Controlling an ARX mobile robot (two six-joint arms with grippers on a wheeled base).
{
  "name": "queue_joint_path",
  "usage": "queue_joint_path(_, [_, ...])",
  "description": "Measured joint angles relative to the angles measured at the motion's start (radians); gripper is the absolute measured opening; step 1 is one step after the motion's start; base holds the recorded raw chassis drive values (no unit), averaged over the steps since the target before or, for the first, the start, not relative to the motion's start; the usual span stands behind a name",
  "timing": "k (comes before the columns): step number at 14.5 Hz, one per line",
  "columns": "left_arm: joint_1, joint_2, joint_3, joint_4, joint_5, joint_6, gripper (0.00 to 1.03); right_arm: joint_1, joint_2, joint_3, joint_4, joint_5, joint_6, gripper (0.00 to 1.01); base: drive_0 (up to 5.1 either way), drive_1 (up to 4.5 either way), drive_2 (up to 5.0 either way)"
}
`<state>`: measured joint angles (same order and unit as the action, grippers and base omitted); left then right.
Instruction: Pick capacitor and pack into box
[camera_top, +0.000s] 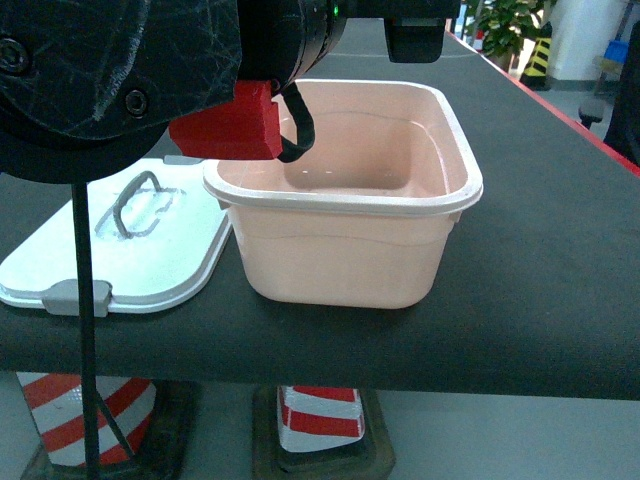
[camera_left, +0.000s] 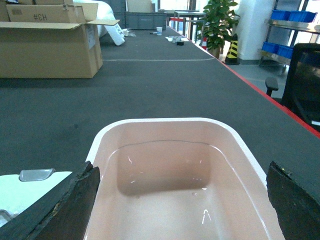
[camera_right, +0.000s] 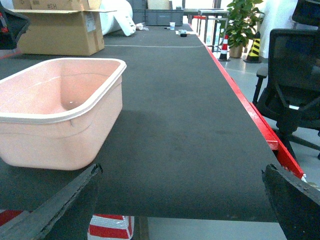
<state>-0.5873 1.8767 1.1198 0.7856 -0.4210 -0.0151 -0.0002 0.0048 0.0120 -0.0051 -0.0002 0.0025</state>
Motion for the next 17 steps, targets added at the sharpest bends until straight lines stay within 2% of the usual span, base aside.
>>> queue_joint_path(3, [-0.001,0.0,0.0,-0.009,-0.006,0.001,0.98,0.0,0.0,0.0,0.0,0.0,0.0,0.98,0.0,0.0,0.0])
queue_joint_path(4, [-0.005,-0.002,0.01,-0.052,-0.034,0.007,0.98,0.0,0.0,0.0,0.0,0.0,0.0,0.98,0.0,0.0,0.0])
queue_joint_path(5, [-0.009,-0.01,0.022,-0.133,-0.135,0.024,0.98,0.0,0.0,0.0,0.0,-0.001,0.0,0.98,0.0,0.0,0.0])
queue_joint_path(6, [-0.011,-0.012,0.022,-0.142,-0.19,0.032,0.98,0.0,0.0,0.0,0.0,0.0,0.0,0.98,0.0,0.0,0.0])
queue_joint_path(8, [0.003,-0.035,0.022,-0.153,-0.209,0.037,0.98,0.0,0.0,0.0,0.0,0.0,0.0,0.98,0.0,0.0,0.0])
queue_joint_path(9, [0.027,-0.061,0.023,-0.163,-0.214,0.029,0.98,0.0,0.0,0.0,0.0,0.001,0.0,0.98,0.0,0.0,0.0])
queue_joint_path(11, [0.107,-0.126,0.007,-0.182,-0.213,0.023,0.98,0.0,0.0,0.0,0.0,0.0,0.0,0.98,0.0,0.0,0.0])
queue_joint_path(12, [0.169,-0.191,-0.041,-0.216,-0.18,0.022,0.98,0.0,0.0,0.0,0.0,0.0,0.0,0.98,0.0,0.0,0.0])
queue_joint_path(15, [0.267,-0.199,-0.119,-0.208,-0.124,0.017,0.98,0.0,0.0,0.0,0.0,0.0,0.0,0.98,0.0,0.0,0.0])
queue_joint_path(17, [0.342,-0.118,-0.12,-0.156,-0.07,0.023,0.98,0.0,0.0,0.0,0.0,0.0,0.0,0.98,0.0,0.0,0.0])
